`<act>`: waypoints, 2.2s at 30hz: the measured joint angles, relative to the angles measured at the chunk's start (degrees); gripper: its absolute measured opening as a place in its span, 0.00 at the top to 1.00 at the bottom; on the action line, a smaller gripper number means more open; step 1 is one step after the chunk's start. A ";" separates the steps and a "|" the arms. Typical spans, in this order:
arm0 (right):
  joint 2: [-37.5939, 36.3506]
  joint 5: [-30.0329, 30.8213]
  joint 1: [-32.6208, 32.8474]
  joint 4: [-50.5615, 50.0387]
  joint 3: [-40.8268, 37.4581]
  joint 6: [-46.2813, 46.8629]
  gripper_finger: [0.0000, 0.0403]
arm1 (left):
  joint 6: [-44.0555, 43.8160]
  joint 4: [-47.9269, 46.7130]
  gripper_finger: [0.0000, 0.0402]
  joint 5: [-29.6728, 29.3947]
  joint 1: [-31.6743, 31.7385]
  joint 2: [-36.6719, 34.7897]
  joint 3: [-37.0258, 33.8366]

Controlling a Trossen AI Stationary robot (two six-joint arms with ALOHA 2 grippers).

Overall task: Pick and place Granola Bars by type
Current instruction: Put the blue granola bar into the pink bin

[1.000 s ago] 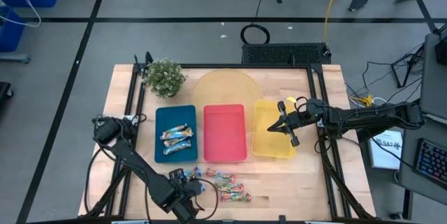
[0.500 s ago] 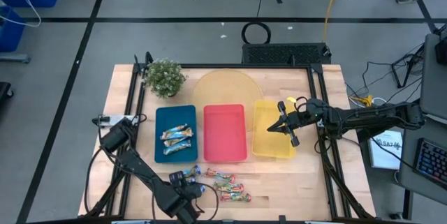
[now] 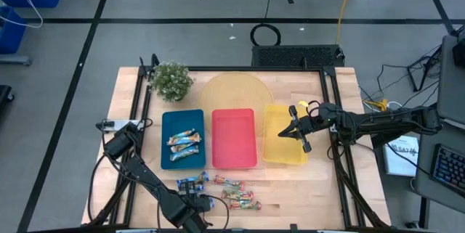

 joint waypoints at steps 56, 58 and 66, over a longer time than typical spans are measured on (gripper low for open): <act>0.02 0.07 -0.01 -4.28 0.00 -0.02 1.00 | 19.60 14.67 0.39 2.06 9.03 0.19 0.12; 0.02 0.07 0.00 -4.32 0.00 -0.02 1.00 | 19.49 14.61 0.42 1.56 9.04 1.30 0.26; 0.02 0.07 0.00 -4.31 0.00 1.07 1.00 | 18.01 14.04 0.65 0.23 9.09 1.98 0.14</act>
